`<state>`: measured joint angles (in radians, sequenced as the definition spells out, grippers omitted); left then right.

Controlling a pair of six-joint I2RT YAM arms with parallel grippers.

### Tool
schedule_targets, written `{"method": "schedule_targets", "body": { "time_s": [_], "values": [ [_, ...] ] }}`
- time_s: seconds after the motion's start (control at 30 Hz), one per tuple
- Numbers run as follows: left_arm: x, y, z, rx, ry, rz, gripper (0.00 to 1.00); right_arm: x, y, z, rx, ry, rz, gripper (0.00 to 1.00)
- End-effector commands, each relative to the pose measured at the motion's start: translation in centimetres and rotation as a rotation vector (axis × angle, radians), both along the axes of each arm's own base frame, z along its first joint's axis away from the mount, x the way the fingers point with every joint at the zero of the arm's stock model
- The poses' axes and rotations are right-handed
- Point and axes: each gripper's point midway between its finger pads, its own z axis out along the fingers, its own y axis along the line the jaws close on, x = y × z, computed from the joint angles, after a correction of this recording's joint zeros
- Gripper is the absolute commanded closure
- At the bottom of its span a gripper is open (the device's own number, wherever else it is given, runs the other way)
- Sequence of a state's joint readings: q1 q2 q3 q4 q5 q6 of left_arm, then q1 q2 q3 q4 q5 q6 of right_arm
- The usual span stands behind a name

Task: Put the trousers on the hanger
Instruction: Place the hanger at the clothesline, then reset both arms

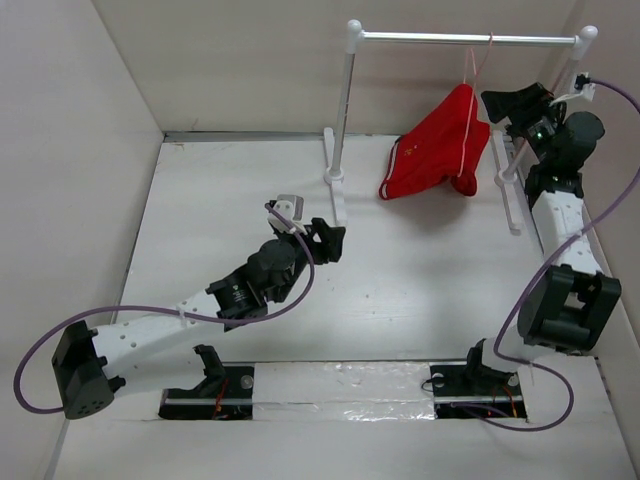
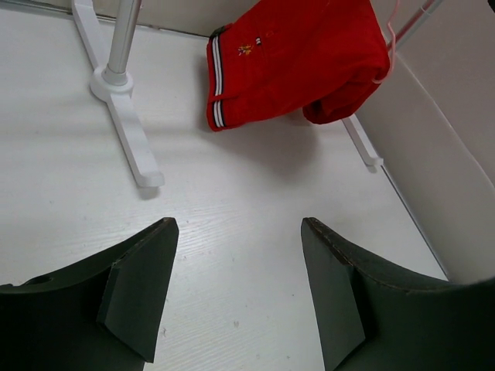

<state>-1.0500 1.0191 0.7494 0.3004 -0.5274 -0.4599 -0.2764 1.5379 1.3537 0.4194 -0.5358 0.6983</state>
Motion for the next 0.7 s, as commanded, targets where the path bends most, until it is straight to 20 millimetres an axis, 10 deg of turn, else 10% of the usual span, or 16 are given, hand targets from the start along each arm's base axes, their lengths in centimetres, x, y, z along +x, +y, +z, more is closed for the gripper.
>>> {"method": "schedule_targets", "body": {
  "time_s": [0.0, 0.37, 0.67],
  "values": [
    [0.6, 0.5, 2.5, -0.034, -0.039, 0.040, 0.37, -1.5, -3.0, -1.2, -0.089, 0.010, -0.208, 0.00],
    [0.3, 3.4, 4.1, -0.103, -0.076, 0.120, 0.37, -10.7, 0.5, -3.3, -0.012, -0.139, -0.179, 0.00],
    [-0.6, 5.6, -0.1, -0.113, -0.019, 0.160, 0.37, -13.6, 6.4, -15.9, -0.062, 0.060, 0.023, 0.00]
  ]
}}
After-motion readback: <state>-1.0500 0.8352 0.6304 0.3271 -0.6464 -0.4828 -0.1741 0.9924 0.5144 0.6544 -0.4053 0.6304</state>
